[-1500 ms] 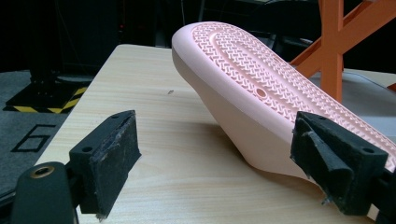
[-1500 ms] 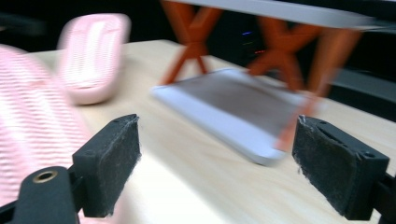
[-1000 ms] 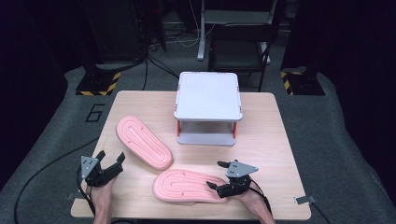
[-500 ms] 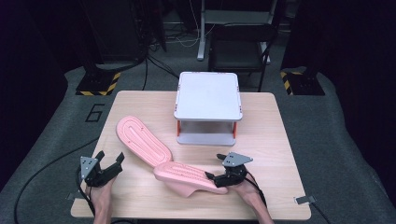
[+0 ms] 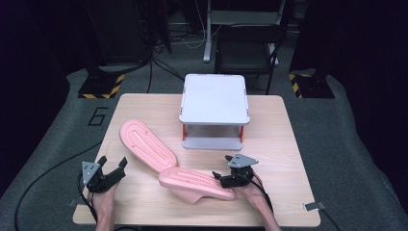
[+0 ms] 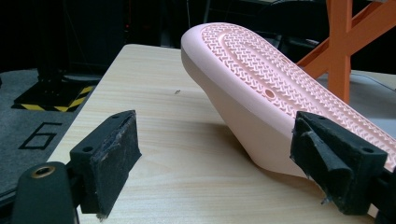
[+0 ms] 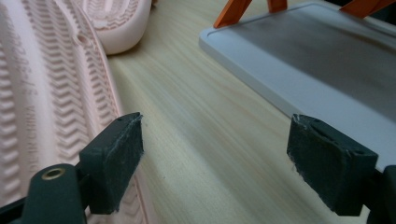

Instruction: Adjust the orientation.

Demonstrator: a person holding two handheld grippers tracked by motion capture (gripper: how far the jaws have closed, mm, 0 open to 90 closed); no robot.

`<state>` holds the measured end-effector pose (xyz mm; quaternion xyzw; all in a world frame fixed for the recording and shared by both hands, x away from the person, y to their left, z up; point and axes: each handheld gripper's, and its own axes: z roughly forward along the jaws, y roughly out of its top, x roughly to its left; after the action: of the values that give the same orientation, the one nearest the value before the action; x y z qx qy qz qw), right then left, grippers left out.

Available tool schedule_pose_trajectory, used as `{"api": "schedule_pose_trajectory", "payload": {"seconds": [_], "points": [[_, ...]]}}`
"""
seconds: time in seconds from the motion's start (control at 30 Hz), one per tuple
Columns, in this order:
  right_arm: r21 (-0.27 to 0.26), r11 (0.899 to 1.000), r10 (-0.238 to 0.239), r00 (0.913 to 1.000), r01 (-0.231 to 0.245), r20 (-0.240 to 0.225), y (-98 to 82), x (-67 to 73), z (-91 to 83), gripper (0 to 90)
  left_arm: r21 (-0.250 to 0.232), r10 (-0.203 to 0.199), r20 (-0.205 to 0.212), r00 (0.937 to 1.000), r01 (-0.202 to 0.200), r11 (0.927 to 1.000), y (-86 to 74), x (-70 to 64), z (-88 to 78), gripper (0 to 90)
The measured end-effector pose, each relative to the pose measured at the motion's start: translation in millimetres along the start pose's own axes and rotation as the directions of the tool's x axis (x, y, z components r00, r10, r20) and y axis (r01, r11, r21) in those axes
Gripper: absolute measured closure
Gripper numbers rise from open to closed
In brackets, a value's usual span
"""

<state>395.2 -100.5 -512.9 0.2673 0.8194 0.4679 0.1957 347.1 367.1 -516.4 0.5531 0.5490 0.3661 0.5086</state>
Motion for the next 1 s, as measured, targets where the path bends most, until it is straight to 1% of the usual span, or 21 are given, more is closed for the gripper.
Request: {"api": "schedule_pose_trajectory", "payload": {"seconds": [0.03, 0.07, 0.13, 0.23, 0.27, 0.3, 0.37, 0.43, 0.47, 0.5, 0.53, 0.57, 0.6, 0.67, 0.7, 0.73, 0.8, 0.83, 0.9, 0.97, 1.0], "points": [[-0.012, 1.000, 0.014, 0.9998, -0.014, 0.014, 0.9, 0.9, -3.1, 18.1, 0.006, 0.000, 0.002, 1.0000, 0.000, 1.0000, 0.3, 0.2, -0.4, 15.3], [-0.035, 0.999, 0.001, 0.9998, 0.000, 0.021, 2.8, -0.2, -7.7, 18.2, 0.008, 0.002, 0.004, 1.0000, -0.002, 1.0000, 0.5, 0.2, -0.5, 15.3], [-0.103, 0.995, 0.019, 0.9998, -0.019, -0.001, 8.9, 2.9, -24.7, 18.7, 0.010, 0.005, 0.003, 1.0000, -0.005, 0.9999, 0.7, -0.1, -0.3, 15.3], [-0.189, 0.982, 0.007, 0.9973, -0.021, -0.073, 14.9, 12.1, -45.1, 18.8, 0.013, 0.003, 0.004, 1.0000, -0.003, 0.9999, 0.8, -0.4, -0.8, 15.4], [-0.189, 0.982, 0.007, 0.9973, -0.021, -0.073, 14.9, 12.1, -45.1, 18.8, 0.014, 0.004, 0.005, 1.0000, -0.004, 0.9999, 0.7, -0.6, -0.5, 15.4], [-0.220, 0.975, -0.012, 0.9901, -0.020, -0.140, 16.4, 20.6, -56.3, 19.0, 0.015, 0.003, 0.006, 1.0000, -0.003, 0.9999, 0.6, -1.0, -0.3, 15.4], [-0.234, 0.972, -0.040, 0.9818, -0.005, -0.186, 14.0, 29.7, -62.3, 19.5, 0.015, 0.005, 0.008, 1.0000, -0.005, 0.9999, 0.8, -1.5, -0.5, 15.4], [-0.201, 0.979, -0.084, 0.9732, 0.040, -0.214, 9.3, 37.6, -62.0, 21.7, 0.015, 0.006, 0.007, 1.0000, -0.006, 0.9999, 0.9, -1.8, -0.6, 15.4], [-0.172, 0.982, -0.112, 0.9718, 0.077, -0.208, 5.7, 40.4, -59.7, 22.4, 0.016, 0.006, 0.007, 1.0000, -0.006, 0.9999, 0.9, -1.6, -0.6, 15.4], [-0.140, 0.985, -0.130, 0.9735, 0.105, -0.188, 1.5, 42.8, -56.5, 22.0, 0.015, 0.005, 0.009, 1.0000, -0.005, 0.9999, 0.9, -1.6, -0.5, 15.4], [-0.140, 0.985, -0.130, 0.9735, 0.105, -0.188, 1.5, 42.8, -56.5, 22.0, 0.015, 0.005, 0.009, 1.0000, -0.005, 0.9999, 0.9, -1.6, -0.5, 15.4], [-0.111, 0.986, -0.139, 0.9771, 0.122, -0.161, -1.1, 43.9, -54.6, 22.4, 0.015, 0.005, 0.008, 1.0000, -0.005, 0.9999, 0.8, -1.5, -0.6, 15.4], [-0.090, 0.989, -0.129, 0.9856, 0.120, -0.109, -7.0, 43.1, -47.8, 22.7, 0.016, 0.006, 0.007, 1.0000, -0.006, 0.9999, 0.9, -1.3, -0.6, 15.4], [-0.094, 0.988, -0.131, 0.9859, 0.122, -0.104, -7.8, 41.9, -46.5, 23.5, 0.015, 0.005, 0.006, 1.0000, -0.005, 0.9999, 0.8, -1.1, -0.6, 15.4], [-0.093, 0.987, -0.140, 0.9869, 0.132, -0.081, -8.4, 39.3, -43.0, 26.9, 0.015, 0.002, 0.005, 1.0000, -0.003, 0.9999, 0.7, -0.9, -0.5, 15.4], [-0.085, 0.988, -0.137, 0.9860, 0.129, -0.095, -8.3, 39.1, -41.5, 29.5, 0.016, 0.003, 0.006, 1.0000, -0.003, 0.9999, 0.7, -0.8, -0.4, 15.4], [-0.091, 0.985, -0.155, 0.9840, 0.147, -0.087, -7.7, 38.5, -39.7, 33.9, 0.013, 0.003, 0.005, 1.0000, -0.003, 0.9999, 0.5, -0.8, -0.2, 15.4], [-0.090, 0.977, -0.201, 0.9758, 0.193, -0.087, -6.6, 37.7, -37.2, 46.7, 0.016, 0.003, 0.006, 1.0000, -0.003, 0.9999, 0.8, -0.7, -0.7, 15.4], [-0.089, 0.979, -0.190, 0.9786, 0.183, -0.078, -7.3, 39.8, -36.1, 50.9, 0.015, 0.001, 0.005, 1.0000, -0.001, 0.9999, 0.8, -0.7, -0.9, 15.4], [-0.094, 0.971, -0.230, 0.9685, 0.221, -0.096, -6.9, 39.4, -37.6, 56.5, 0.015, 0.000, 0.004, 1.0000, -0.001, 0.9999, 0.9, 0.2, -1.4, 15.4], [-0.097, 0.972, -0.224, 0.9686, 0.215, -0.107, -7.5, 39.9, -39.5, 57.4, 0.016, 0.000, 0.003, 1.0000, 0.000, 0.9999, 0.9, 0.5, -1.4, 15.4]]}}
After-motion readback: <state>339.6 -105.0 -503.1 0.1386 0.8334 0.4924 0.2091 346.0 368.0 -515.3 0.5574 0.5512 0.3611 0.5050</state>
